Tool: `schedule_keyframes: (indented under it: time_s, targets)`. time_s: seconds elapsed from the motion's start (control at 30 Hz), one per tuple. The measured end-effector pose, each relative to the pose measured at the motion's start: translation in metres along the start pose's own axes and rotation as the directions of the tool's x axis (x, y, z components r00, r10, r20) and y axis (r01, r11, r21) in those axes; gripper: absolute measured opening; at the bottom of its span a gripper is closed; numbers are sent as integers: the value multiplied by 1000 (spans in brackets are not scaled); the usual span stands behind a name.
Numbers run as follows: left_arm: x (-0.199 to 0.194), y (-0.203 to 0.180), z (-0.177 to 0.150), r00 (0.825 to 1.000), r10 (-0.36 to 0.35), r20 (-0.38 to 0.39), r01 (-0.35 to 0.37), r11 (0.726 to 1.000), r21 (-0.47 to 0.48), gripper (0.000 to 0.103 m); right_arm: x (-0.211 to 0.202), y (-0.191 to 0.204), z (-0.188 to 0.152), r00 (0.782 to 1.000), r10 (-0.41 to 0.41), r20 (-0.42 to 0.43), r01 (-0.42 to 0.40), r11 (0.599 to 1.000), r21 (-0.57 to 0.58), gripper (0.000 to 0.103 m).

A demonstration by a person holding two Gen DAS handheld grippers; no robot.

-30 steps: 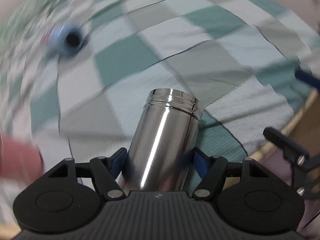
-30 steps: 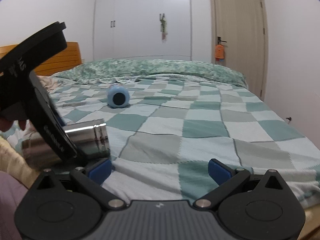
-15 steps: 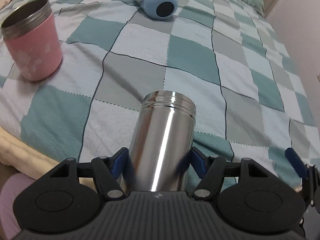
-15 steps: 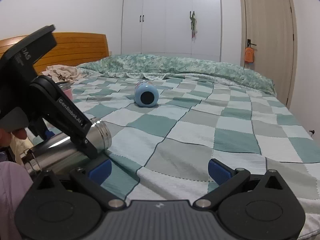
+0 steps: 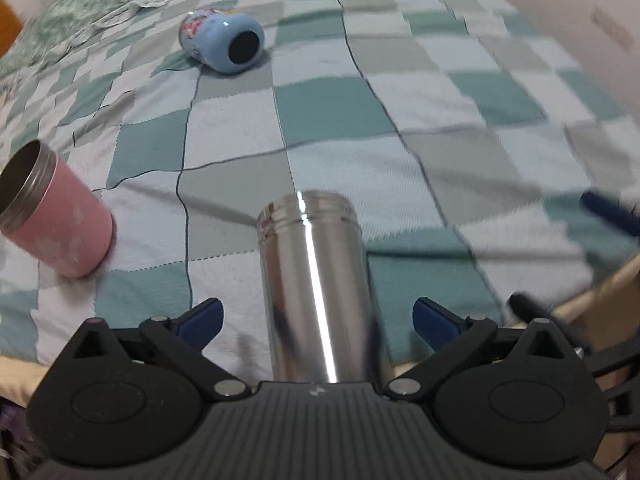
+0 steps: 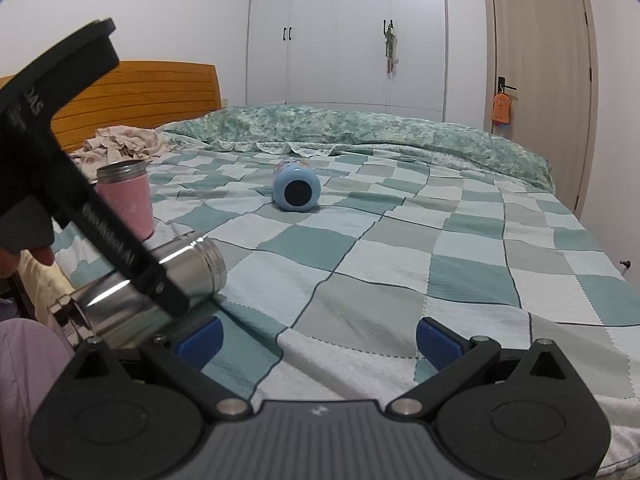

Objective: Flip cup upright
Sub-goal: 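Grasp the tumbler body with the left tool while the right tool releases it, then carry the upright tumbler with the left tool beside the pink cup and lower it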

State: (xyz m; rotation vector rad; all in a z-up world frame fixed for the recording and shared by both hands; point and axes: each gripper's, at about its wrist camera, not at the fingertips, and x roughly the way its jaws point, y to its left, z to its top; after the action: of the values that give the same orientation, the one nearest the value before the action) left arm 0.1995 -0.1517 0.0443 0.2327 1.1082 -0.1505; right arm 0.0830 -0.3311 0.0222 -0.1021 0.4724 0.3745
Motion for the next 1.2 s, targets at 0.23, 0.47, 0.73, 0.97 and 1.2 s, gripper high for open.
schedule_keyframes:
  time_s: [0.23, 0.47, 0.73, 0.97, 1.2]
  targets:
    - [22, 3, 3, 999, -33, -39, 32, 999, -29, 92, -5, 2, -3, 1000, -19, -13, 19, 1000, 9, 103]
    - [17, 14, -7, 997, -80, 22, 82, 992, -92, 64, -11, 6, -5, 999, -31, -15, 32, 999, 26, 103]
    - [-16, 28, -28, 970, -147, 195, 168, 981, -99, 64, -19, 20, -5, 999, -45, -8, 45, 997, 57, 103]
    - [-46, 51, -49, 925, -179, 335, 226, 968, -106, 63, -23, 38, 3, 998, -55, 5, 55, 997, 53, 103]
    - [-91, 73, -71, 847, -122, 518, 189, 979, -78, 63, -23, 60, 16, 998, -42, 55, 39, 998, 44, 103]
